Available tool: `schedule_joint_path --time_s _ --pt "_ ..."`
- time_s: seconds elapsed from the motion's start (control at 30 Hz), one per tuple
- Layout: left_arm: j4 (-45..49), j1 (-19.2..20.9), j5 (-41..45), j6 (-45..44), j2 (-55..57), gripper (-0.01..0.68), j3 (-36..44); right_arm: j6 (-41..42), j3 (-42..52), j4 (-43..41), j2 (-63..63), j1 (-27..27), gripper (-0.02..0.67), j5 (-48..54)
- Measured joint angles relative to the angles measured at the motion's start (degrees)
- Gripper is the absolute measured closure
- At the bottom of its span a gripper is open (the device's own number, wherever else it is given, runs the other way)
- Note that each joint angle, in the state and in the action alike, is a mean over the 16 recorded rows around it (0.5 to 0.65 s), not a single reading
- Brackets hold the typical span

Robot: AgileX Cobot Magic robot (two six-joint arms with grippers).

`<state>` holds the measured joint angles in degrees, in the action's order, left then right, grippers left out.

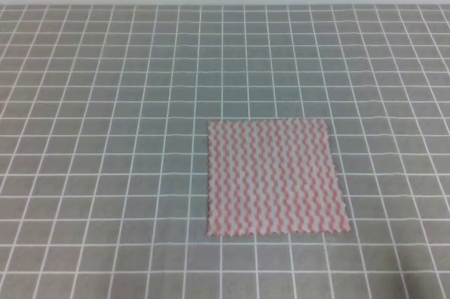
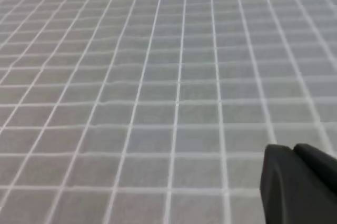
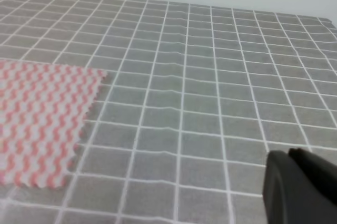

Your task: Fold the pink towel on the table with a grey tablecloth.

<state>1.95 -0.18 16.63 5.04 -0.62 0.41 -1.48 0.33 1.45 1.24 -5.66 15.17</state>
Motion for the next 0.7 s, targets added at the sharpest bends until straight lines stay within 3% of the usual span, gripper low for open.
schedule_joint_path --time_s 0.13,0.5,0.7 --pt "-5.8 0.0 -4.4 6.3 0.0 0.673 0.0 -0.1 0.1 11.8 0.0 0.0 0.669 -1.9" --pt "-25.8 0.0 -17.9 23.2 -0.2 0.673 0.0 -0.2 -0.2 57.3 0.0 0.0 0.669 -8.9" --pt "-29.1 -0.1 -19.6 24.2 -0.7 0.673 0.4 0.0 -0.3 67.9 0.0 0.0 0.669 -10.5"
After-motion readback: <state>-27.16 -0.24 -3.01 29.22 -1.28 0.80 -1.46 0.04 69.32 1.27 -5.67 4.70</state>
